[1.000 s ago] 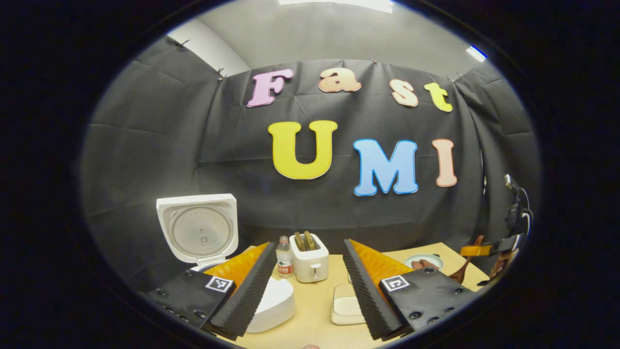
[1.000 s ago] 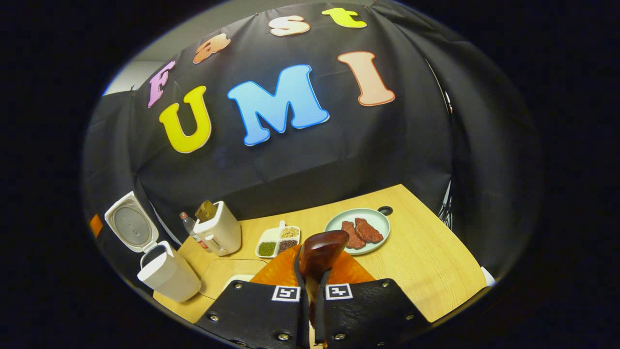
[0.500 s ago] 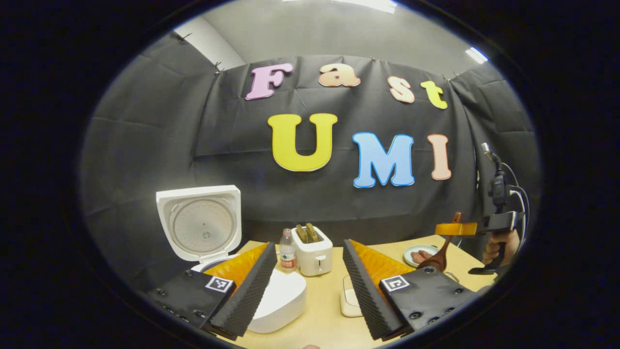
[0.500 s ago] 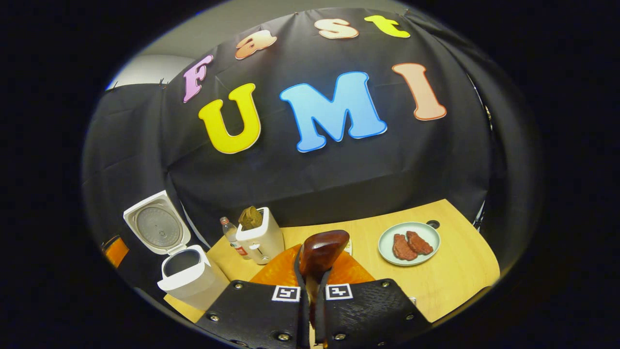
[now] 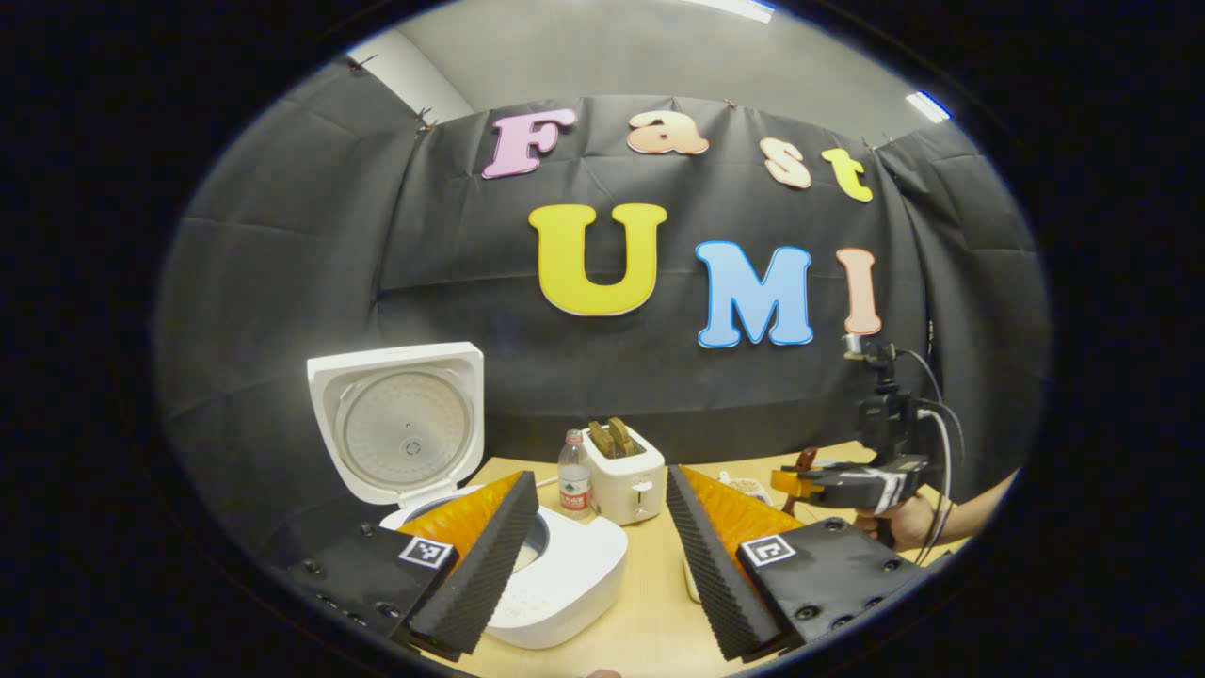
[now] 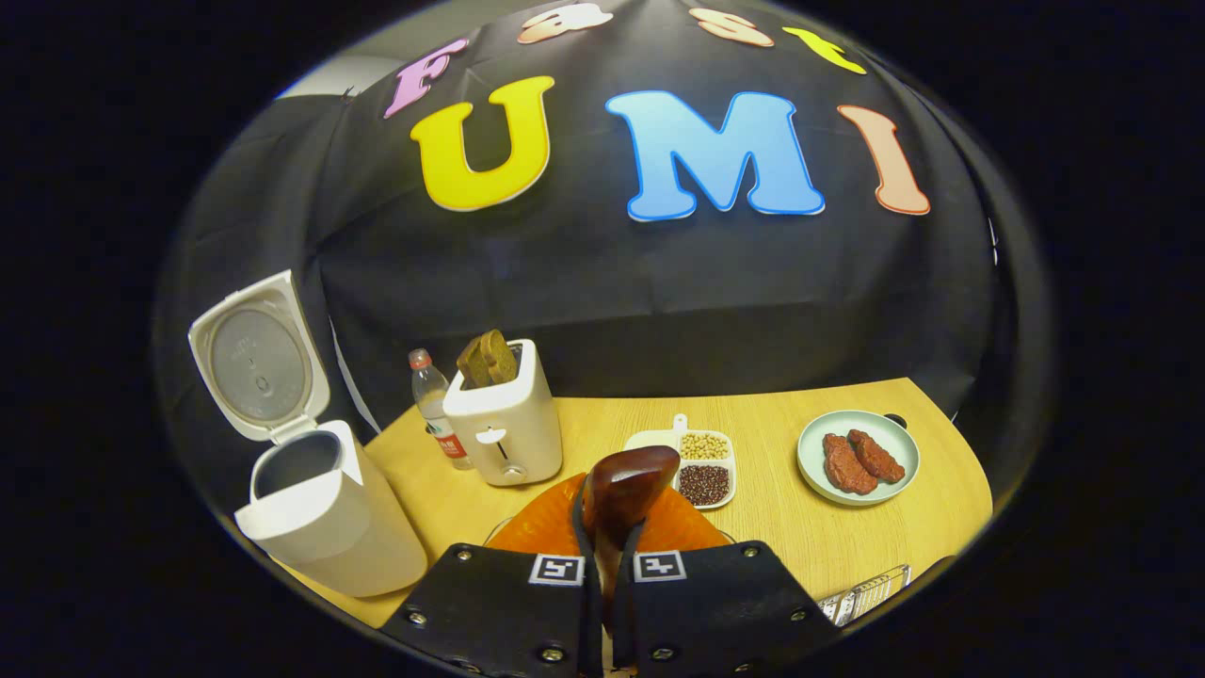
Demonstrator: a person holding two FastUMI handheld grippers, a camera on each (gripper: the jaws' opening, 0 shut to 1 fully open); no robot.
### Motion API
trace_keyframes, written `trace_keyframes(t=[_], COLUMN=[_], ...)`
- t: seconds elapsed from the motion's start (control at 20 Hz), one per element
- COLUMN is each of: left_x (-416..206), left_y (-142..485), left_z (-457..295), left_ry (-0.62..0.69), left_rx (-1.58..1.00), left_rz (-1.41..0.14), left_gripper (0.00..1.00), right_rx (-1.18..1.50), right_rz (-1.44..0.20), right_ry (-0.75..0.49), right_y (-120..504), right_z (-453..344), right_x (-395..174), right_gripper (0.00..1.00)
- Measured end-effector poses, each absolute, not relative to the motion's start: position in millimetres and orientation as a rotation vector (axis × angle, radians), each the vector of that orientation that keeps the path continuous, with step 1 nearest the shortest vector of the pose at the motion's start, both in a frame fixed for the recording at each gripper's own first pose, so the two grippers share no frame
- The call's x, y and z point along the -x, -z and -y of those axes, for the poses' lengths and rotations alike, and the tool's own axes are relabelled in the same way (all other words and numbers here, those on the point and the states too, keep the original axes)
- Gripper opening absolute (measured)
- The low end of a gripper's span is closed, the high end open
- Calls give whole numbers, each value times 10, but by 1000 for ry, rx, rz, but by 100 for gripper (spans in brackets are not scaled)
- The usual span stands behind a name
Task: Close the left gripper, press the button to open the rice cooker; take a wooden spoon from the chopstick holder with the right hand, scoop a spoonful of rice and pour it into the rice cooker, then put the wooden spoon back into the chopstick holder.
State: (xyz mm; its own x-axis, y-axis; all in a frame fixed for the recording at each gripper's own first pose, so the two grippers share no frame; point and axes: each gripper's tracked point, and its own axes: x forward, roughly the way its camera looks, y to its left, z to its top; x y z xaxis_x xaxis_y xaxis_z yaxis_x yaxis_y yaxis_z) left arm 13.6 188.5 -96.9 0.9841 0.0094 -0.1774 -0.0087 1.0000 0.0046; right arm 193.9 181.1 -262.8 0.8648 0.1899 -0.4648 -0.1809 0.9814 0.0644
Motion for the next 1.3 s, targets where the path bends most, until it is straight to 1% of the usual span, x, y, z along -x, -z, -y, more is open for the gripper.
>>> trace_keyframes(t=[0.15, 0.2, 0.35, 0.45, 0.5, 0.55, 0.6, 0.65, 0.7, 0.75, 0.8, 0.85, 0.95, 1.0, 1.05, 1.1, 1.2, 1.3], left_x=[-132, -129, -131, -117, -106, -98, -92, -84, -88, -85, -69, -59, -67, -51, -54, -62, -55, -23], left_y=[1048, 1077, 1152, 1194, 1200, 1177, 1168, 1161, 1166, 1137, 1105, 1055, 986, 960, 942, 936, 948, 955], left_z=[-2041, -2092, -2212, -2270, -2275, -2280, -2267, -2254, -2247, -2227, -2213, -2193, -2156, -2114, -2088, -2058, -2039, -1993], left_ry=[-21, -30, -50, -64, -68, -71, -72, -72, -72, -71, -69, -67, -60, -53, -47, -40, -33, -31], left_rx=[15, 16, 31, 42, 46, 47, 46, 42, 36, 31, 26, 20, 13, 14, 15, 16, 20, 21], left_rz=[-195, -198, -204, -211, -210, -207, -206, -209, -211, -209, -204, -197, -182, -177, -174, -171, -170, -170], left_gripper=[100, 95, 95, 95, 100, 100, 95, 95, 100, 95, 100, 95, 95, 100, 95, 100, 91, 100], right_rx=[-24, -39, -140, -207, -251, -312, -369, -409, -457, -504, -541, -569, -651, -699, -743, -784, -894, -1012], right_rz=[-550, -556, -601, -617, -625, -638, -651, -657, -651, -636, -615, -597, -569, -555, -538, -518, -484, -449], right_ry=[-230, -241, -294, -306, -315, -325, -314, -286, -265, -241, -221, -207, -189, -184, -178, -172, -165, -164], right_y=[2902, 2915, 2971, 3000, 2995, 2998, 3006, 2995, 2986, 2930, 2843, 2776, 2602, 2503, 2412, 2295, 2072, 1851], right_z=[-2036, -2096, -2298, -2358, -2382, -2419, -2391, -2259, -2185, -2082, -1963, -1847, -1650, -1564, -1483, -1389, -1259, -1157], right_x=[-1912, -1908, -1796, -1758, -1748, -1731, -1739, -1753, -1790, -1805, -1832, -1840, -1850, -1855, -1845, -1835, -1810, -1777], right_gripper=[5, 5, 5, 5, 5, 5, 5, 5, 5, 5, 5, 5, 5, 5, 5, 5, 5, 5])
